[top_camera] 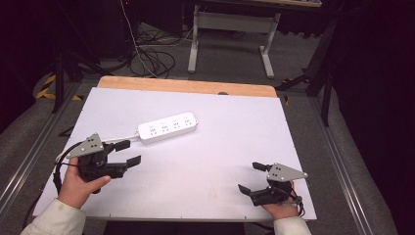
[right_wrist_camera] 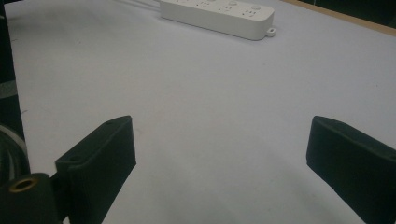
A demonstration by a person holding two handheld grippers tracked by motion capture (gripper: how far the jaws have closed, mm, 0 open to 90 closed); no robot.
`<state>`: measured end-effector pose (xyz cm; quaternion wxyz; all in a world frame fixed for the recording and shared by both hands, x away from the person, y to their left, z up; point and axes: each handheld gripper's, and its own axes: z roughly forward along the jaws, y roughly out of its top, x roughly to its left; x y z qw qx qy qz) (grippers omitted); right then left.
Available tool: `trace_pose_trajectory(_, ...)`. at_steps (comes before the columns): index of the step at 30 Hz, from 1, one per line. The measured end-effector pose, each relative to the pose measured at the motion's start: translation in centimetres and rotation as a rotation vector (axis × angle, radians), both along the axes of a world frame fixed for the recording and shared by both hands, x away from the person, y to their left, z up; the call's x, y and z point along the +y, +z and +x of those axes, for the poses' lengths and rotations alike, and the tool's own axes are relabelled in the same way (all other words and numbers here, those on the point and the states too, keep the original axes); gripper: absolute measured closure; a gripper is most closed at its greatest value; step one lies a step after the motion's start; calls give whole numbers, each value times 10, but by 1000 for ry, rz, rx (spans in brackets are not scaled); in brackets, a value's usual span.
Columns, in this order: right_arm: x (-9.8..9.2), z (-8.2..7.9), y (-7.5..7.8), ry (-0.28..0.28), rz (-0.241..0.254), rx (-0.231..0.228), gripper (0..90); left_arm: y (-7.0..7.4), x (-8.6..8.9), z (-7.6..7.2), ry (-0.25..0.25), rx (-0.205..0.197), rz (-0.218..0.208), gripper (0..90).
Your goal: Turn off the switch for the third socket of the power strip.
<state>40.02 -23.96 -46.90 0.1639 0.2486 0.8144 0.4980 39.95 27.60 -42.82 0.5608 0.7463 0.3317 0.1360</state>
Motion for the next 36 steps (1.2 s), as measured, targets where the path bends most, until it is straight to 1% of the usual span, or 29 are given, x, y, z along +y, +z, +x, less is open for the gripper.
trace_pose_trajectory(2, 0, 0, 0, 0, 0, -1, 83, -6, 5, -1, -2, 5, -13, 298)
trace_pose_trajectory(5, 0, 0, 0, 1, 1, -4, 83, -14, 11, -4, -6, 12, -2, 294)
trace_pose_trajectory(7, 0, 0, 0, 2, 1, -4, 83, -17, 14, -6, 5, 10, 9, 288)
trace_pose_trajectory(9, 0, 0, 0, 3, 0, -4, 83, -20, 17, -9, 9, 19, 9, 288)
trace_pose_trajectory(11, 0, 0, 0, 3, -3, -2, 83, -23, 20, -11, 15, 15, 25, 288)
trace_pose_trajectory(12, 0, 0, 0, 3, -3, -2, 83, -24, 21, -12, 22, 19, 30, 288)
trace_pose_trajectory(13, 0, 0, 0, 4, -3, -2, 83, -26, 23, -13, 24, 14, 46, 288)
trace_pose_trajectory(16, 0, 0, 0, 3, -1, -2, 83, -31, 25, -17, 36, 15, 81, 288)
trace_pose_trajectory(18, 0, 0, 0, 3, -2, 0, 83, -35, 28, -18, 43, 21, 82, 288)
trace_pose_trajectory(20, 0, 0, -1, 2, -4, 1, 82, -42, 29, -18, 57, 46, 44, 285)
trace_pose_trajectory(21, 0, 0, -1, 2, -4, 1, 82, -45, 29, -19, 59, 58, 40, 281)
trace_pose_trajectory(23, 0, 0, -1, 2, -6, 1, 83, -51, 28, -20, 65, 58, 65, 277)
trace_pose_trajectory(25, 0, 0, -1, 1, -5, 1, 82, -53, 26, -20, 64, 48, 92, 274)
trace_pose_trajectory(28, 0, 1, -1, 1, -5, 2, 82, -54, 25, -20, 54, 53, 96, 274)
trace_pose_trajectory(30, 0, 1, -1, 0, -7, 2, 82, -54, 24, -20, 50, 40, 130, 275)
trace_pose_trajectory(31, 0, 1, -1, 1, -8, 2, 82, -54, 23, -21, 42, 45, 135, 275)
trace_pose_trajectory(32, 0, 1, -1, 1, -7, 2, 82, -54, 22, -20, 29, 49, 137, 278)
trace_pose_trajectory(34, 0, 1, -1, -1, -7, 3, 82, -55, 21, -21, 21, 59, 141, 282)
trace_pose_trajectory(36, 0, 1, -1, 0, -8, 4, 82, -55, 20, -20, 14, 79, 129, 282)
